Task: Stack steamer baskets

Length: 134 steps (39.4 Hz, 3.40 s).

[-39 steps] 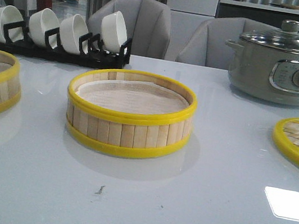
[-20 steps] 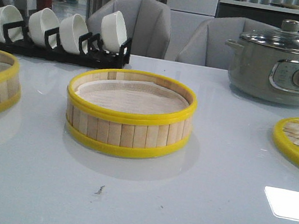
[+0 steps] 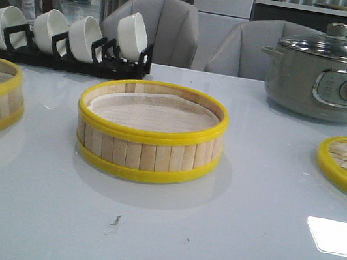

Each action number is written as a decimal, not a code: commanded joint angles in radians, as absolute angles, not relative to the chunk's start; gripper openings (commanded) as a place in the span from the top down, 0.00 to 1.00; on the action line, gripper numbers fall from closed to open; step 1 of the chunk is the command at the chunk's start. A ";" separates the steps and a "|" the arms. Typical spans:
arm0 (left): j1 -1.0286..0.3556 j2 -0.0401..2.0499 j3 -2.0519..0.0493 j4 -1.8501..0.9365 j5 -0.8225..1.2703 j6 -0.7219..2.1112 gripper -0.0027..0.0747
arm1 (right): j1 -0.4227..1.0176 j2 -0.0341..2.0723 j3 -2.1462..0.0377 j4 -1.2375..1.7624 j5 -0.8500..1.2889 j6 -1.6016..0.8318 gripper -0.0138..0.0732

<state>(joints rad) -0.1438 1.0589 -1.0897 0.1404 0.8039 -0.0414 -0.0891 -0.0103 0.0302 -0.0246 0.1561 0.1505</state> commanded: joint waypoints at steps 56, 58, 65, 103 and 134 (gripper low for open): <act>-0.162 1.043 -1.129 0.125 0.728 -0.044 0.85 | -0.090 0.329 -0.483 -0.113 0.313 0.188 0.78; -0.162 1.043 -1.129 0.125 0.728 -0.044 0.85 | -0.090 0.441 -0.574 -0.119 0.330 0.176 0.78; -0.162 1.043 -1.129 0.117 0.729 -0.044 0.85 | -0.090 0.718 -0.784 -0.118 0.344 0.171 0.78; -0.162 1.111 -1.127 0.067 0.717 -0.043 0.25 | -0.090 0.923 -0.825 -0.061 0.411 0.172 0.22; -0.162 1.698 -1.247 -0.020 0.492 -0.043 0.24 | -0.090 0.923 -0.825 -0.058 0.412 0.172 0.27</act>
